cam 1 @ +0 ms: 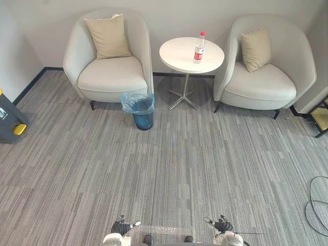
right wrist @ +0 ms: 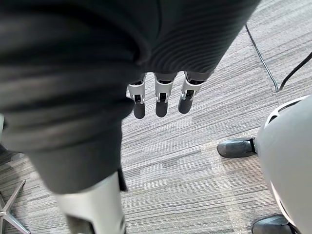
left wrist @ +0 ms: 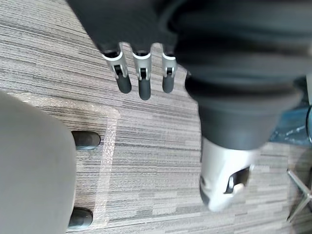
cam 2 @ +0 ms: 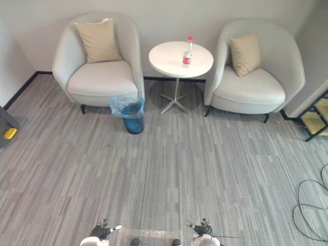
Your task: Gather rubbish on tea table into small bin, then transfer packed bag to large trash can.
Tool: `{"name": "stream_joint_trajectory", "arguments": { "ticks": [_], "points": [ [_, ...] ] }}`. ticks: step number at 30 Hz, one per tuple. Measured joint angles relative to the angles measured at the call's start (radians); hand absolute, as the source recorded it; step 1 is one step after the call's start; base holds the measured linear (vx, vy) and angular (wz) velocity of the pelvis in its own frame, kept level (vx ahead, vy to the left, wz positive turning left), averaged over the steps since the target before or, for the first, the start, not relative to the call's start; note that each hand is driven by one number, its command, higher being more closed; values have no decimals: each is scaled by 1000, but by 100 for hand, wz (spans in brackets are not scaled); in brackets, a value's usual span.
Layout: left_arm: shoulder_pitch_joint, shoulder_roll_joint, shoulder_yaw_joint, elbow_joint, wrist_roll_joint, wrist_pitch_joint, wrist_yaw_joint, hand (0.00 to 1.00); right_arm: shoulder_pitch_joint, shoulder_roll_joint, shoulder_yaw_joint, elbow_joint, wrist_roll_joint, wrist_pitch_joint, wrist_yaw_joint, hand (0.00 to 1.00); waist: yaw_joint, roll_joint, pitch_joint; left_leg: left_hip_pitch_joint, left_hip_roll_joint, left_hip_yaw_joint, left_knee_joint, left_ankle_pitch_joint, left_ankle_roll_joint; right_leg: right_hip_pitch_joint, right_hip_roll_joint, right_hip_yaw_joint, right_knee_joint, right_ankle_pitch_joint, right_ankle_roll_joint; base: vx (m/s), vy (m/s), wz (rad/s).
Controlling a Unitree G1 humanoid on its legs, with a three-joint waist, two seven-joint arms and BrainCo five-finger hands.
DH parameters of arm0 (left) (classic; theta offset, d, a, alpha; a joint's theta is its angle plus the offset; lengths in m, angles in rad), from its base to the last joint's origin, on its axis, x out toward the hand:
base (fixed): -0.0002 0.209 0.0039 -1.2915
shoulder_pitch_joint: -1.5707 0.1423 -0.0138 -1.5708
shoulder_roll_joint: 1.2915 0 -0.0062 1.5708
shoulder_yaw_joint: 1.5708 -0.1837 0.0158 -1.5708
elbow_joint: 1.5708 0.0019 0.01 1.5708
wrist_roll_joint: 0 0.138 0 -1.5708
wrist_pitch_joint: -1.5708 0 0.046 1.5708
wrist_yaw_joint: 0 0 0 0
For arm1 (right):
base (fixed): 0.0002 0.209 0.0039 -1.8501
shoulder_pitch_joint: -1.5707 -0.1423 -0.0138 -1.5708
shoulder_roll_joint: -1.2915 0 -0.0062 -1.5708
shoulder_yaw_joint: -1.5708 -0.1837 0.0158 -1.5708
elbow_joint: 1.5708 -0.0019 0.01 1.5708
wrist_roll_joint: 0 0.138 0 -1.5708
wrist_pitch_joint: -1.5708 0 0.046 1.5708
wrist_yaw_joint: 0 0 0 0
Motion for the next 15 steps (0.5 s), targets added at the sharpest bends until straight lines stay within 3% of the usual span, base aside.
{"name": "stream_joint_trajectory", "arguments": {
  "ticks": [15],
  "points": [
    [-6, 3, -3, 0, 19, 1, -2, 0, 0, -1, 0, 4, 0, 4, 0, 0, -1, -8, 18, 10, 1, 10, -1, 0, 0, 6, 0, 7, -1, 0, 0, -22, -7, -1]
  ]
}}
